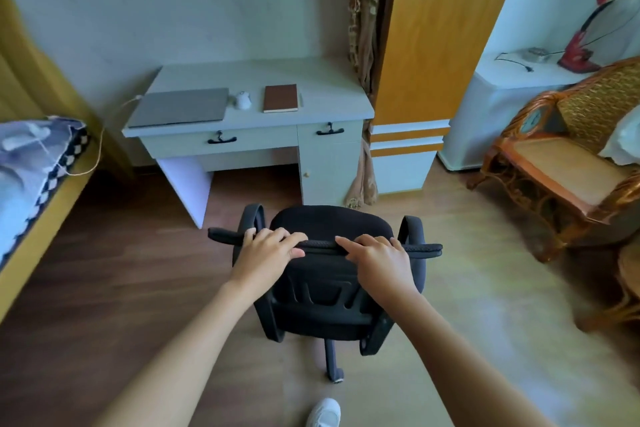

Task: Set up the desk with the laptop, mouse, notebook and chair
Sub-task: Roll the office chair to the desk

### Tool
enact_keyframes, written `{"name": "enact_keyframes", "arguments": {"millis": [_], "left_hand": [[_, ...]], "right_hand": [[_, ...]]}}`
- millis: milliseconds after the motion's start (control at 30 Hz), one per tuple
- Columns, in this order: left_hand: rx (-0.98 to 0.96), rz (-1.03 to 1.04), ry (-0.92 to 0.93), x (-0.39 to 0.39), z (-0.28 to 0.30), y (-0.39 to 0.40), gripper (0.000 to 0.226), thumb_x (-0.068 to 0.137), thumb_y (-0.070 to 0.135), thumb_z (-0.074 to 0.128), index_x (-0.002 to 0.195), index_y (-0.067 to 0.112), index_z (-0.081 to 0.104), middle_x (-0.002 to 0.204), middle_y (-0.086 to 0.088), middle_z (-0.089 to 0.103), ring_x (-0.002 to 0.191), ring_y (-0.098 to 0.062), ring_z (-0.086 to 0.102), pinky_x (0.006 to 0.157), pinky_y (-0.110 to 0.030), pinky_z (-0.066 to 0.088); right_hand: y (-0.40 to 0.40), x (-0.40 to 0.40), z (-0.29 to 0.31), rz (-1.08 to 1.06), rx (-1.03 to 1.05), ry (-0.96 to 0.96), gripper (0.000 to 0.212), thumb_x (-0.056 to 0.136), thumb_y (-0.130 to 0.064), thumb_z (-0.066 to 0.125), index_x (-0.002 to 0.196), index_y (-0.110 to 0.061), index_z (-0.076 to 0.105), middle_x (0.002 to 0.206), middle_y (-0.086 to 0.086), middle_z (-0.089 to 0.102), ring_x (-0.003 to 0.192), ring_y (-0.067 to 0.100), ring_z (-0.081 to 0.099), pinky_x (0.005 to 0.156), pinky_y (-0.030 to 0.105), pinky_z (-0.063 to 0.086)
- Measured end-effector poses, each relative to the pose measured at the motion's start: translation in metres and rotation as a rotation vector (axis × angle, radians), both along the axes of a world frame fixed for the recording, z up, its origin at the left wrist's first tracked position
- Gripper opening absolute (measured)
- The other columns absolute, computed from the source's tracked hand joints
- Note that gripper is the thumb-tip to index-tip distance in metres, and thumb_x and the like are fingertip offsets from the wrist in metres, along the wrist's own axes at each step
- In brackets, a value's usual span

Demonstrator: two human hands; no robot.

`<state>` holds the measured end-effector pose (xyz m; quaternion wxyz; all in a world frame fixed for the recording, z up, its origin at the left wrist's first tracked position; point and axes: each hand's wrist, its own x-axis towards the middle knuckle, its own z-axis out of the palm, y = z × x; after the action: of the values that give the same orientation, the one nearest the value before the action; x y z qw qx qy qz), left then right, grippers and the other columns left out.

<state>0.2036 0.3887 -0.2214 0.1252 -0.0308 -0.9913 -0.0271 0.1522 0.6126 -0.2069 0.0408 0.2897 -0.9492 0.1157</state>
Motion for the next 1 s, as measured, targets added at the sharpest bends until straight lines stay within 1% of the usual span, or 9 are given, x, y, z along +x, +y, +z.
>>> {"name": "enact_keyframes", "arguments": {"millis": [67, 167, 233, 367, 500, 567, 733, 800, 1000], "left_hand": [[0.002, 0.032, -0.015, 0.009, 0.001, -0.016, 0.028, 0.080, 0.039, 0.071, 0.105, 0.029, 0.063, 0.082, 0.004, 0.069, 0.074, -0.027, 0.065, 0.073, -0.042, 0.048], [-0.046, 0.070, -0.024, 0.020, 0.002, -0.047, 0.027, 0.083, 0.040, 0.067, 0.106, 0.028, 0.064, 0.082, 0.003, 0.068, 0.075, -0.027, 0.065, 0.073, -0.041, 0.049], [-0.059, 0.093, -0.026, 0.025, 0.002, -0.068, 0.027, 0.083, 0.040, 0.066, 0.106, 0.027, 0.064, 0.082, 0.002, 0.068, 0.075, -0.028, 0.065, 0.071, -0.041, 0.049], [-0.045, 0.154, -0.001, 0.028, 0.001, -0.108, 0.029, 0.077, 0.033, 0.076, 0.104, 0.027, 0.067, 0.082, 0.002, 0.069, 0.074, -0.030, 0.065, 0.072, -0.042, 0.047], [0.007, 0.222, -0.045, 0.017, 0.002, -0.157, 0.029, 0.075, 0.029, 0.078, 0.103, 0.028, 0.069, 0.086, 0.002, 0.072, 0.079, -0.032, 0.067, 0.080, -0.055, 0.047], [0.054, 0.257, -0.076, 0.008, 0.004, -0.186, 0.027, 0.080, 0.029, 0.073, 0.106, 0.029, 0.068, 0.093, 0.002, 0.072, 0.087, -0.032, 0.065, 0.087, -0.059, 0.042], [0.123, 0.264, -0.190, -0.029, 0.014, -0.255, 0.032, 0.093, 0.035, 0.056, 0.125, 0.033, 0.059, 0.117, 0.004, 0.065, 0.110, -0.027, 0.055, 0.104, -0.056, 0.027], [0.141, 0.255, -0.214, -0.046, 0.019, -0.279, 0.033, 0.095, 0.036, 0.052, 0.128, 0.035, 0.056, 0.120, 0.004, 0.063, 0.112, -0.025, 0.054, 0.104, -0.055, 0.027], [0.164, 0.242, -0.244, -0.094, 0.022, -0.342, 0.031, 0.097, 0.037, 0.049, 0.128, 0.036, 0.054, 0.117, 0.003, 0.062, 0.110, -0.024, 0.053, 0.103, -0.051, 0.029]], "right_hand": [[-0.017, 0.004, 0.002, 0.022, -0.002, -0.006, 0.042, 0.091, -0.022, 0.056, 0.129, -0.038, 0.052, 0.105, 0.001, 0.067, 0.094, 0.032, 0.062, 0.091, 0.049, 0.044], [-0.050, 0.009, 0.004, 0.057, 0.027, -0.031, 0.043, 0.096, -0.022, 0.049, 0.135, -0.038, 0.044, 0.112, 0.002, 0.063, 0.101, 0.033, 0.057, 0.100, 0.052, 0.037], [-0.073, 0.010, 0.006, 0.084, 0.049, -0.040, 0.044, 0.097, -0.022, 0.046, 0.137, -0.038, 0.040, 0.115, 0.003, 0.061, 0.103, 0.033, 0.056, 0.101, 0.052, 0.035], [-0.118, 0.002, 0.010, 0.140, 0.074, -0.065, 0.043, 0.098, -0.024, 0.043, 0.139, -0.038, 0.036, 0.116, 0.004, 0.058, 0.103, 0.032, 0.054, 0.093, 0.046, 0.038], [-0.174, -0.012, 0.012, 0.172, 0.070, -0.088, 0.041, 0.098, -0.022, 0.044, 0.136, -0.035, 0.039, 0.111, 0.006, 0.058, 0.099, 0.032, 0.055, 0.087, 0.045, 0.039], [-0.204, -0.023, 0.011, 0.184, 0.076, -0.083, 0.039, 0.098, -0.022, 0.043, 0.135, -0.034, 0.040, 0.110, 0.007, 0.058, 0.098, 0.032, 0.056, 0.087, 0.046, 0.040], [-0.274, -0.059, 0.009, 0.195, 0.067, -0.105, 0.039, 0.099, -0.021, 0.041, 0.136, -0.033, 0.041, 0.108, 0.007, 0.059, 0.097, 0.034, 0.057, 0.086, 0.046, 0.041], [-0.299, -0.078, 0.009, 0.196, 0.061, -0.117, 0.040, 0.098, -0.019, 0.043, 0.136, -0.033, 0.042, 0.106, 0.006, 0.059, 0.094, 0.033, 0.058, 0.086, 0.045, 0.041], [-0.361, -0.127, 0.006, 0.205, 0.088, -0.088, 0.040, 0.098, -0.018, 0.043, 0.136, -0.033, 0.041, 0.104, 0.005, 0.059, 0.091, 0.031, 0.058, 0.084, 0.044, 0.042]]}}
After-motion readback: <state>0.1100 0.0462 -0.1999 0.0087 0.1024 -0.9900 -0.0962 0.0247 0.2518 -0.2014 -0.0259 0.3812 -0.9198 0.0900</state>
